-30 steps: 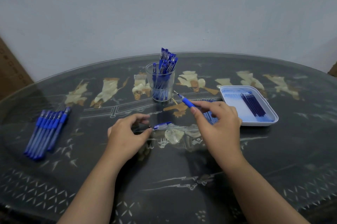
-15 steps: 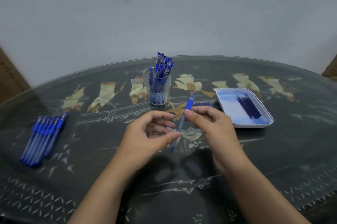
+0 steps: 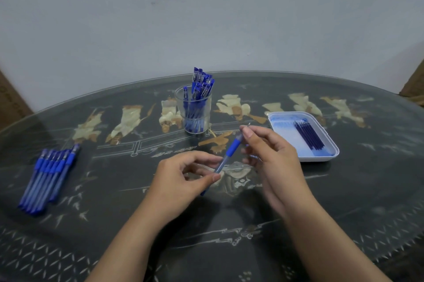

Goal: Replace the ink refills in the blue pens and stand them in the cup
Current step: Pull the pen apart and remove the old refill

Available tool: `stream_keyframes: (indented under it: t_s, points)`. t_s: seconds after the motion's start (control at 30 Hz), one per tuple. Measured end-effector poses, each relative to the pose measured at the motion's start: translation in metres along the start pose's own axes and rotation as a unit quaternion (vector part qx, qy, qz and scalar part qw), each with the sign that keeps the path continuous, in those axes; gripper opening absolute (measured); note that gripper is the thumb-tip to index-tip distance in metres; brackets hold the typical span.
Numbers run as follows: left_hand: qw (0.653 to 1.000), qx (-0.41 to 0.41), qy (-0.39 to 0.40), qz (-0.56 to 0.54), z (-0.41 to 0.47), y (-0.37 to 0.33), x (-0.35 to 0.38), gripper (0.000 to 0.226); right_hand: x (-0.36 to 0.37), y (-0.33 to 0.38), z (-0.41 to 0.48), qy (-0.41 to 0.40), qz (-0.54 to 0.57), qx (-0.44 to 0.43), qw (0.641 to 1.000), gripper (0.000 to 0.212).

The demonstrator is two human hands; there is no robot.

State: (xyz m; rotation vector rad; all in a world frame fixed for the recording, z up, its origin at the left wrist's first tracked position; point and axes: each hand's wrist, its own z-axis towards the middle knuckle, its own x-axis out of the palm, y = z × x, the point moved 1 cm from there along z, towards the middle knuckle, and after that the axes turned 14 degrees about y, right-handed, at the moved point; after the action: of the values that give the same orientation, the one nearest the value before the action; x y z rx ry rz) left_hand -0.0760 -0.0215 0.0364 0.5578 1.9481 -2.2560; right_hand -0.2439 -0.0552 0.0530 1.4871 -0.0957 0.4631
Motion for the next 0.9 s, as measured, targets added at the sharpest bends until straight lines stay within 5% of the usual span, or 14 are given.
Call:
stream_keyframes:
  t_s: [0.17, 0.33, 0.53, 0.73, 0.9]
  points:
    - [0.997, 0.013, -0.002, 0.076, -0.001, 0.005, -0.003, 0.034, -0.014, 0.011, 0.004, -0.024, 0.095, -0.026, 0.995, 0.012]
    - [0.997, 0.011, -0.011, 0.070, 0.001, 0.006, -0.002, 0.032, -0.010, 0.010, 0.002, -0.005, 0.072, -0.042, 0.997, 0.026]
    - [0.995, 0.024, -0.010, 0.094, 0.002, 0.010, 0.001, 0.029, -0.019, 0.022, 0.010, -0.116, 0.091, -0.151, 0.977, 0.023]
    - [0.991, 0.057, -0.086, 0.088, 0.003, 0.018, 0.004, 0.031, -0.034, 0.041, 0.041, -0.176, 0.001, -0.176, 0.968, 0.015]
    - [0.982, 0.091, -0.155, 0.064, 0.002, 0.025, 0.005, 0.030, -0.036, 0.018, 0.065, -0.055, -0.286, -0.010, 0.956, 0.028]
